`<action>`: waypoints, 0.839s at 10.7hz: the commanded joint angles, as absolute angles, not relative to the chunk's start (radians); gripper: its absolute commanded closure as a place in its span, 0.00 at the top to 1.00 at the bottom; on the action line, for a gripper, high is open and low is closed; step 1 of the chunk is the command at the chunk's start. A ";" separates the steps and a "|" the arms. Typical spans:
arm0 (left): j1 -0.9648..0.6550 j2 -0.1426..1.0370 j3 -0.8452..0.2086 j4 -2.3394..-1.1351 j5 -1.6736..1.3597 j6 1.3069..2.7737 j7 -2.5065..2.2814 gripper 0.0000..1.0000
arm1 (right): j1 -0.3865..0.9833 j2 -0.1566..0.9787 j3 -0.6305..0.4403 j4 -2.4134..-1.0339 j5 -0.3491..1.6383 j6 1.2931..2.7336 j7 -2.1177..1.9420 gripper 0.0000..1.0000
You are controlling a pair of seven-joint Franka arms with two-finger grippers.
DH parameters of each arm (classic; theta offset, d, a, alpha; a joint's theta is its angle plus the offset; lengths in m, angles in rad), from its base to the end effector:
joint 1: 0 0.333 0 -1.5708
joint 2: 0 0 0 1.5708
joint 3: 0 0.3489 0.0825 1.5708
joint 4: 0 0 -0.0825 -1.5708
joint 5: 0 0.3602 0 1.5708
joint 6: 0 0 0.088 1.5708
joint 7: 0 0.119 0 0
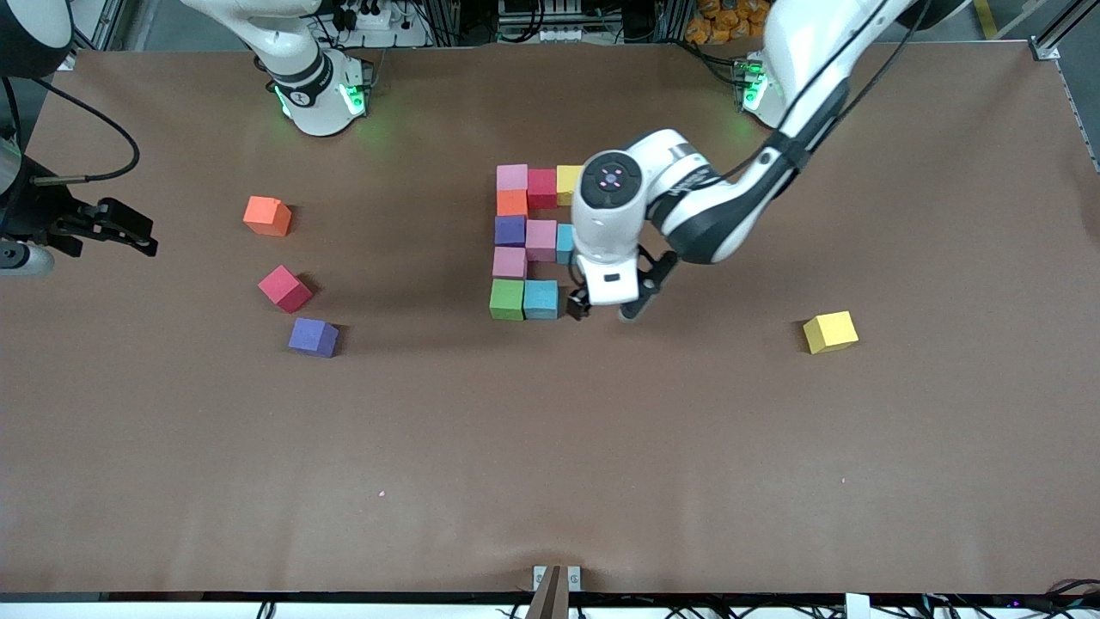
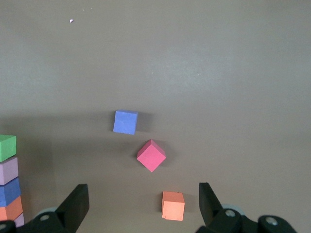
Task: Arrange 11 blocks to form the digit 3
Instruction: 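Move the left gripper to the yellow cube and grasp it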
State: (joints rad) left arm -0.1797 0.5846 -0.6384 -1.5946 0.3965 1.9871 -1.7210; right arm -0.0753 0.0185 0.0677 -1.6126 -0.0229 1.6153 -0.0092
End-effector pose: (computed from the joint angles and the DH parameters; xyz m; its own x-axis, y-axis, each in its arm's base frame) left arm 0.5248 -0.4184 0.3641 0.6991 0.7146 0.0241 0.7145 -0.6969 -0.0621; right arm 0.5395 -0.0071 0.6206 0.9999 0.0026 -0.0160 0.0030 -0.9998 0.0215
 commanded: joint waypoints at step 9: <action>0.396 0.318 -0.748 -1.978 0.382 1.943 -0.778 1.00 | -0.083 0.018 0.067 -1.611 -0.021 1.603 -0.005 1.00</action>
State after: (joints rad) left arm 0.2824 0.3589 -0.6964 -1.8779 0.3965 1.8709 -0.8437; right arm -0.0780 0.0188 0.0655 -1.6143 -0.0229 1.6058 -0.0093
